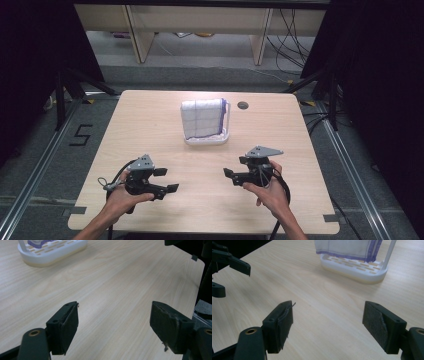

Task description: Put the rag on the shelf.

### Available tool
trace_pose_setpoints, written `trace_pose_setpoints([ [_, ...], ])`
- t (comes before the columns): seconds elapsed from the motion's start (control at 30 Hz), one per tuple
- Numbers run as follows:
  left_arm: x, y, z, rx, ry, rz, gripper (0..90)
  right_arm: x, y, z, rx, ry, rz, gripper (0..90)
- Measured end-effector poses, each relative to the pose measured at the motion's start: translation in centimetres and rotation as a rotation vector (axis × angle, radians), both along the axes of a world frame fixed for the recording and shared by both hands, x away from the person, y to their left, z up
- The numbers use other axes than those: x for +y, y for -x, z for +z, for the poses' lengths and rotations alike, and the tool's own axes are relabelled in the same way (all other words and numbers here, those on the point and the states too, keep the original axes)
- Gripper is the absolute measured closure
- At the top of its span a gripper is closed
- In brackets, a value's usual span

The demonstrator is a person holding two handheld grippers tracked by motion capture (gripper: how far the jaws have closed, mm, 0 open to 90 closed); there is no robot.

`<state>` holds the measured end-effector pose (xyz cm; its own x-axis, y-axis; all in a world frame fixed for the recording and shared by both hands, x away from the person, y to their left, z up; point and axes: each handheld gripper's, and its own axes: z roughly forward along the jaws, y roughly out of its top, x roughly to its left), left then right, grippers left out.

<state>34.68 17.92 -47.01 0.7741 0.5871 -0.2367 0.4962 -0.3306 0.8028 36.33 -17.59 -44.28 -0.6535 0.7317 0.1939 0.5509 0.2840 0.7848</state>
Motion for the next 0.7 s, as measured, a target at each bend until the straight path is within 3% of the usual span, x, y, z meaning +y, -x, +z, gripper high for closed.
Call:
trace_pose_setpoints([
  [0.17, 0.2, 0.5, -0.7, -0.002, -0.003, 0.011, 22.6, 0.0, 0.9, -1.2, 0.016, 0.007, 0.008, 25.2],
  [0.3, 0.3, 1.2, -1.1, -0.018, -0.036, 0.002, 22.4, 0.0, 1.6, -2.1, 0.014, 0.012, 0.026, 24.8],
  [0.33, 0.3, 1.4, -1.2, -0.014, -0.039, 0.001, 22.4, 0.1, 2.0, -2.2, 0.038, 0.01, 0.009, 24.6],
  [0.37, 0.3, 1.6, -1.4, -0.018, -0.041, 0.001, 22.4, 0.0, 2.1, -2.4, 0.031, 0.018, 0.033, 24.3],
  [0.43, 0.2, 2.0, -1.8, -0.003, -0.036, 0.007, 22.4, 0.2, 2.8, -2.8, 0.043, 0.036, 0.012, 23.4],
  [0.47, 0.1, 2.2, -2.1, -0.002, -0.03, 0.0, 22.4, 0.1, 2.8, -3.0, 0.027, 0.049, 0.03, 22.4],
  [0.57, -0.1, 2.7, -2.3, -0.003, -0.065, -0.014, 22.2, 0.3, 3.4, -3.5, 0.057, 0.058, 0.055, 19.9],
  [0.7, -0.2, 3.2, -2.9, -0.011, -0.073, -0.011, 22.2, 0.5, 4.1, -3.9, 0.044, 0.084, 0.062, 19.0],
])
